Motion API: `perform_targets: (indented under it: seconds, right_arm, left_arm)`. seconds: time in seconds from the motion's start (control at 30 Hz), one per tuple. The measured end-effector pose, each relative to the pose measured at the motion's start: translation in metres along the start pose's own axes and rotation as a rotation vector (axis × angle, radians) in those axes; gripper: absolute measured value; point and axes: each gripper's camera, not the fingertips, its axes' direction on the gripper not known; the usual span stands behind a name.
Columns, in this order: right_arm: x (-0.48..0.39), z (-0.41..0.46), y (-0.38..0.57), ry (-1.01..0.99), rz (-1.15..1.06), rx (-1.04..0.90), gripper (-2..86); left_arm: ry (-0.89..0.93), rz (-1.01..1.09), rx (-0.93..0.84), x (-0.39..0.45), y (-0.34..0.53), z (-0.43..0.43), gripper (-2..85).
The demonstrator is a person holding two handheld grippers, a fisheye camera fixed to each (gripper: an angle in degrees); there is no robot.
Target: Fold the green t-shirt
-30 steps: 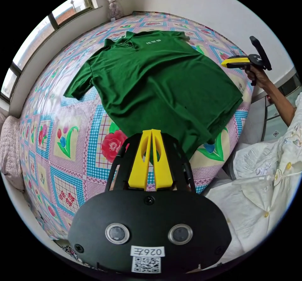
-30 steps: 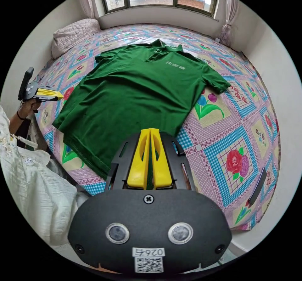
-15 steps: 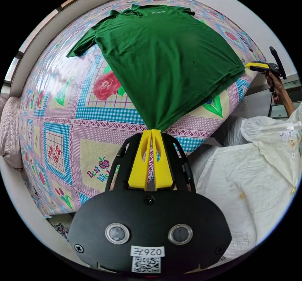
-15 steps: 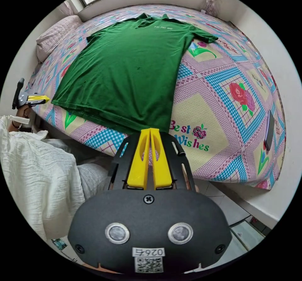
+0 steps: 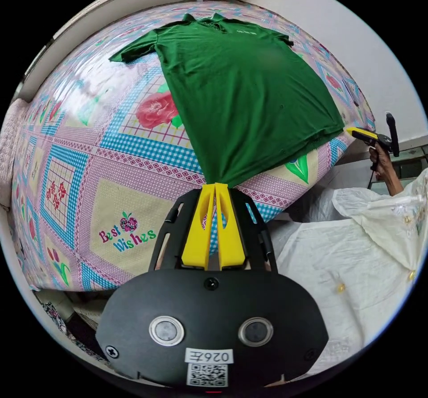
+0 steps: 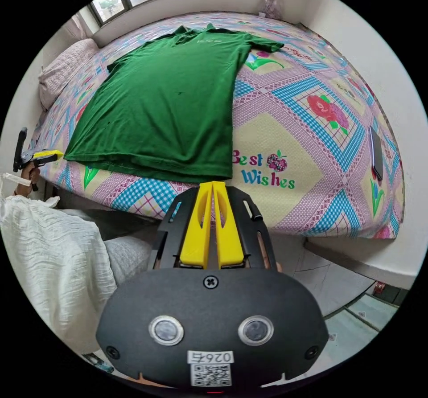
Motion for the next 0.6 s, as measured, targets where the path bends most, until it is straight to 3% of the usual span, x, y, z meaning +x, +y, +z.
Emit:
perform_targets:
  seconds: [0.2, 0.47, 0.6]
  right_arm:
    - [0.035, 0.002, 0.010, -0.102, 0.095, 0.099, 5.4]
    - [0.048, 0.017, 0.025, -0.122, 0.096, 0.143, 7.6]
    - [0.053, 0.021, 0.032, -0.121, 0.090, 0.143, 7.7]
  left_arm:
    - [-0.020, -0.069, 0.128, -0.004, 0.012, -0.007, 0.1]
    - [-0.007, -0.157, 0.054, -0.016, 0.028, 0.024, 13.2]
    - [-0.010, -0.136, 0.012, -0.017, 0.031, 0.035, 14.6]
